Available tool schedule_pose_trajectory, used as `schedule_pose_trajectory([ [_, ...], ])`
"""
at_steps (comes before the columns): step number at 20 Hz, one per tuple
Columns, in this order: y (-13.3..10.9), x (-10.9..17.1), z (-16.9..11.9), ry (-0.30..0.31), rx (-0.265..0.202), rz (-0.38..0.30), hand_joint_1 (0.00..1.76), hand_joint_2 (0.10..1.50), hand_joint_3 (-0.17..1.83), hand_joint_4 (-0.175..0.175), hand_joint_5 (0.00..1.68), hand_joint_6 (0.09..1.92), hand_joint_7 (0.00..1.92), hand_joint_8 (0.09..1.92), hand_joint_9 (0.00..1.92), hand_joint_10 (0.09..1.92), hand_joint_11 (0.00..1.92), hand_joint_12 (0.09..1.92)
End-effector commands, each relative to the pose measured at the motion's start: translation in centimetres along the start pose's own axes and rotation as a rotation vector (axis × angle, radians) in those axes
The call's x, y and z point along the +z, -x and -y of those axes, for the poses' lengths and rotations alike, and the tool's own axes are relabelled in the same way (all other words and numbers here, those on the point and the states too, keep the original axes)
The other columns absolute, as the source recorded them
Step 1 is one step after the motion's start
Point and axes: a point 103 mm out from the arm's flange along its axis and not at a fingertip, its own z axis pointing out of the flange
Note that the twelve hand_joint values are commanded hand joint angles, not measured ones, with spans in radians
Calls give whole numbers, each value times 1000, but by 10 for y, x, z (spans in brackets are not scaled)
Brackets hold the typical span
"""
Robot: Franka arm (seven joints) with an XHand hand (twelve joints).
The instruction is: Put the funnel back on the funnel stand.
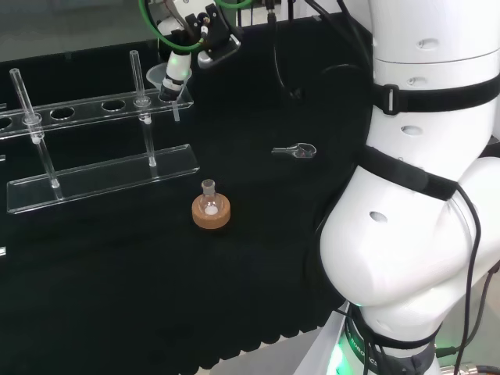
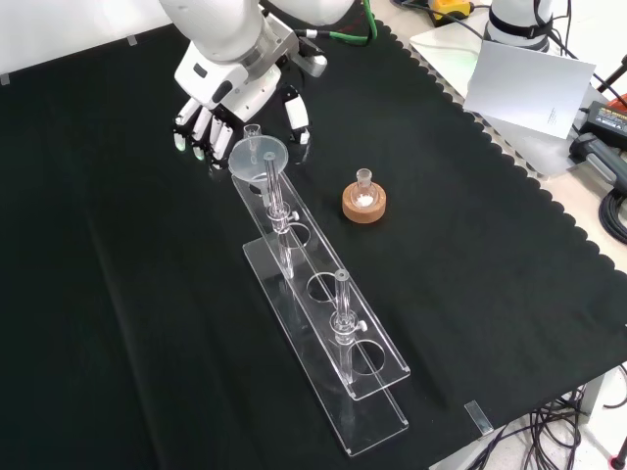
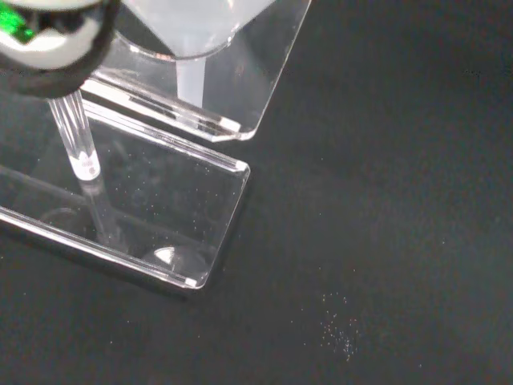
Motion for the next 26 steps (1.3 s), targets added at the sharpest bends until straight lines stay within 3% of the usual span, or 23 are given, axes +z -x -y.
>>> schedule_pose_trajectory([
  [1,1,0,3,-3,6,4,735,565,486,10,513,87,690,268,324,704,0,611],
  [8,0,-3,12,6,9,6,671,577,422,-11,313,87,405,394,159,789,0,306],
  [14,7,-24,36,63,11,-15,602,592,337,-16,214,87,231,490,45,833,0,103],
  [20,16,-36,76,129,39,-46,561,602,283,-17,175,87,161,520,0,830,0,87],
  [22,20,-37,103,150,55,-50,559,602,281,-17,173,87,159,521,0,828,0,87],
  [26,27,-35,138,152,84,-64,558,603,279,-18,172,87,157,523,0,826,0,87],
])
